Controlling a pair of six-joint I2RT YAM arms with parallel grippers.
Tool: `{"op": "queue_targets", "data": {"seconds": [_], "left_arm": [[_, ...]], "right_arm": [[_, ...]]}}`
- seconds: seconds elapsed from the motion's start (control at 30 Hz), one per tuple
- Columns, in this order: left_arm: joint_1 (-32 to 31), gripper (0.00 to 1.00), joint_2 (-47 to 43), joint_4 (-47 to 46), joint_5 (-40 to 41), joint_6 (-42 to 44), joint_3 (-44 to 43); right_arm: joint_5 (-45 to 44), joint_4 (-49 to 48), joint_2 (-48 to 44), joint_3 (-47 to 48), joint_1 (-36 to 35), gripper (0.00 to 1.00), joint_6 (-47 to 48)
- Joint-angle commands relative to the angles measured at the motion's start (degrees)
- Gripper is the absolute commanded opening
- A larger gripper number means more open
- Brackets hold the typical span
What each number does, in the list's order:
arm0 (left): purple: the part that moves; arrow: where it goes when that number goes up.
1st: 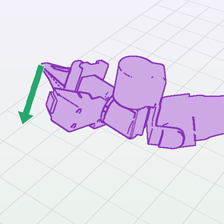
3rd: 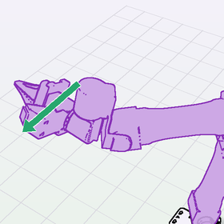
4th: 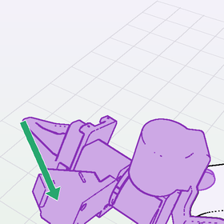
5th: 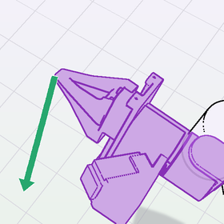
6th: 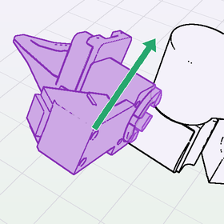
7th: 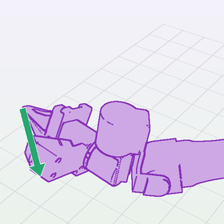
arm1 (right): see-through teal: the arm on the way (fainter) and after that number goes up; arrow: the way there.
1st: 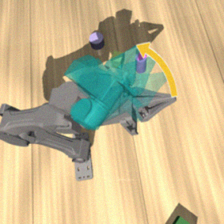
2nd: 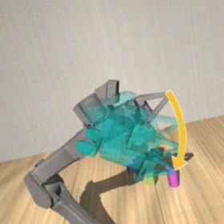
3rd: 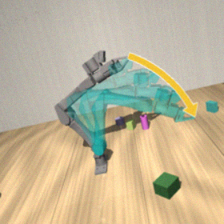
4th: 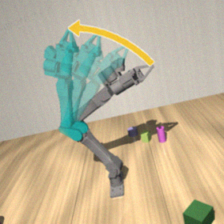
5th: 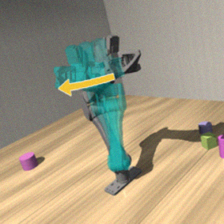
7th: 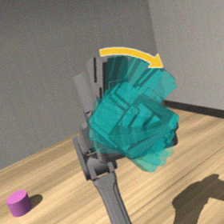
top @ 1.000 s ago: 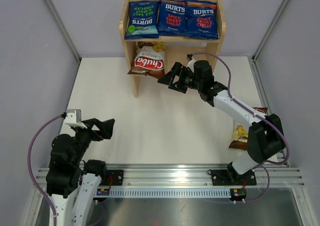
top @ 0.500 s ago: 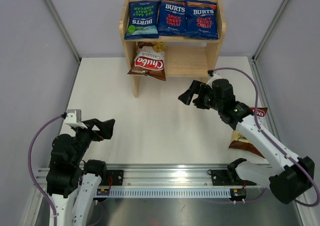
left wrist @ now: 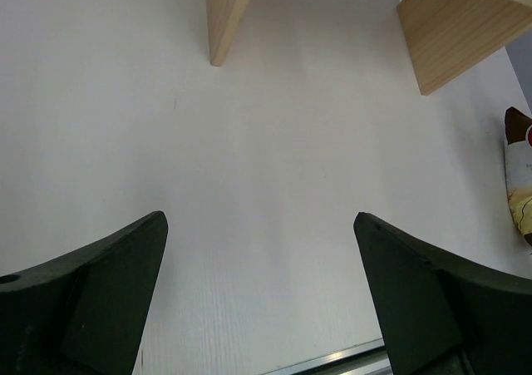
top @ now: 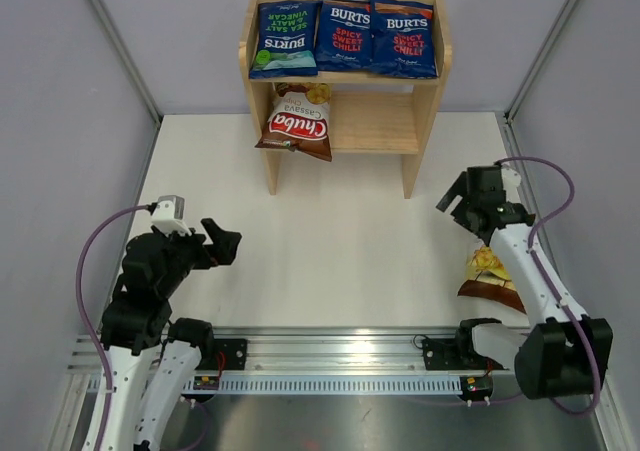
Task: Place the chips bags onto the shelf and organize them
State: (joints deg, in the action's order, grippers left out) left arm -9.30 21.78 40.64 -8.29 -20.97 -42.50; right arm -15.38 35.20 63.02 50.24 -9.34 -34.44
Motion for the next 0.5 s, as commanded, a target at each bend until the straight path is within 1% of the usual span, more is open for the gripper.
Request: {"op": "queue_targets", "data": {"seconds": [0.0,0.03,0.1,0.13,0.17,0.2,0.23,0.3,0.33,0.37,0.4,0.43,0.47], "left_arm": [[-0.98,0.99,0.9,-2.06,-0.06,0.14,-0.04],[-1.59,0.99,1.07,-1.97,0.03,0.23,-0.13],[-2.12,0.99,0.98,-1.88,0.38,0.14,-0.13],[-2.82,0.99,0.72,-1.8,0.73,0.14,-0.13],[-3.09,0.99,0.63,-1.62,1.08,0.14,-0.21],[-3.35,0.99,0.11,-1.45,1.52,-0.12,-0.3],[-3.62,0.99,-0.16,-1.44,2.4,-0.21,-0.3],[-3.79,0.99,-1.21,-1.44,2.41,-0.3,-0.3],[-4.14,0.99,-1.39,-1.44,2.41,-0.3,-0.3],[-4.5,0.99,-1.65,-1.44,2.41,-0.21,-0.21],[-4.85,0.99,-1.91,-1.53,2.41,-0.21,-0.3],[-5.63,0.99,-2.35,-1.71,2.32,-0.21,-0.21],[-5.99,0.99,-2.53,-1.62,2.32,-0.21,-0.21]], "right_arm": [[-4.74,-0.57,4.62,5.74,11.67,1.0,2.27],[-6.32,-1.18,5.87,8.45,13.37,0.99,2.35],[-5.63,-2.06,9.64,11.1,17.32,0.99,2.62],[-7.02,-2.5,11.05,13.55,20.3,0.99,2.27],[-8.43,-3.46,12.29,14.18,21.46,0.99,2.44],[-9.4,-4.08,15.43,15.32,22.78,0.99,2.1],[-6.71,-4.7,17.2,16.11,26.79,1.0,2.35],[-6.15,-5.23,21.5,18.13,29.2,0.99,5.86],[-4.24,-5.93,22.57,18.66,31.56,0.99,7.09],[-1.79,-7.33,23.28,18.67,32.71,1.0,10.67],[-0.11,-8.47,24.33,18.49,33.59,0.99,12.1],[-0.44,-9.09,25.12,18.41,34.38,0.99,13.07],[-0.36,-8.84,26.0,18.49,36.83,0.99,14.12]]}}
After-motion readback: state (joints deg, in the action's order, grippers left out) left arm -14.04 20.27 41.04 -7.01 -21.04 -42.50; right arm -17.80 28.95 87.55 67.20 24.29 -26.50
